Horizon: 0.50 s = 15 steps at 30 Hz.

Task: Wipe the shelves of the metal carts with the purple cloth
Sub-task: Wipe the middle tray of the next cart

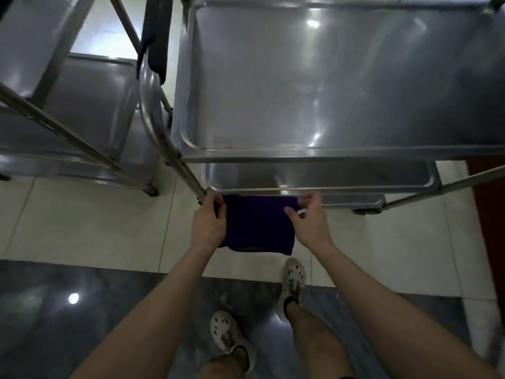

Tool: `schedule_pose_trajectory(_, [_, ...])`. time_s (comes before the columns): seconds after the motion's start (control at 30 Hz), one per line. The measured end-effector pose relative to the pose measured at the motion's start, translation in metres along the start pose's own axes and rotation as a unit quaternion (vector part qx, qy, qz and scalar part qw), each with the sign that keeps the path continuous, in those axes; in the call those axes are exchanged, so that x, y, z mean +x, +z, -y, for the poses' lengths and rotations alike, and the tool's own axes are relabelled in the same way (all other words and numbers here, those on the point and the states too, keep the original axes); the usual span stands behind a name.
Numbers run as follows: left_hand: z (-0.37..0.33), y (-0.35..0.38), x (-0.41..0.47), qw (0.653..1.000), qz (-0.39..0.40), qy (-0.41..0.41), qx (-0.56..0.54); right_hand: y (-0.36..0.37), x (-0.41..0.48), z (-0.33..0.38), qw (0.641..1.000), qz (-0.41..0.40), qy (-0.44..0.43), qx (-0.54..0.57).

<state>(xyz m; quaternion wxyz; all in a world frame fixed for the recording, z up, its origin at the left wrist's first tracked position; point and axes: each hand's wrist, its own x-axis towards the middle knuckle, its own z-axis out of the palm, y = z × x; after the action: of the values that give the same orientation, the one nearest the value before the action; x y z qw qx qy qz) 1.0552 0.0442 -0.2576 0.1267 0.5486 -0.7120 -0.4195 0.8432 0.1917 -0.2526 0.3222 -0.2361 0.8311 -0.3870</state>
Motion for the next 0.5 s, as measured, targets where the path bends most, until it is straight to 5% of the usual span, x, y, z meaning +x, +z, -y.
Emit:
schedule_pose_trajectory(0.23, [0.032, 0.061, 0.122, 0.997, -0.039, 0.070, 0.014, 0.045, 0.117, -0.022, 0.990, -0.058, -0.113, -0.059])
schedule_pose_trajectory(0.33, [0.065, 0.080, 0.144, 0.987, -0.042, 0.147, 0.052, 0.074, 0.155, -0.052, 0.965, 0.015, -0.142, -0.220])
schedule_pose_trajectory(0.43, [0.122, 0.091, 0.129, 0.957, -0.167, 0.229, 0.055, 0.112, 0.160, -0.083, 0.901, 0.004, -0.244, -0.359])
schedule_pose_trajectory(0.5, [0.155, 0.094, 0.119, 0.944, -0.260, 0.201, 0.028, 0.138, 0.156, -0.094, 0.880, 0.000, -0.278, -0.386])
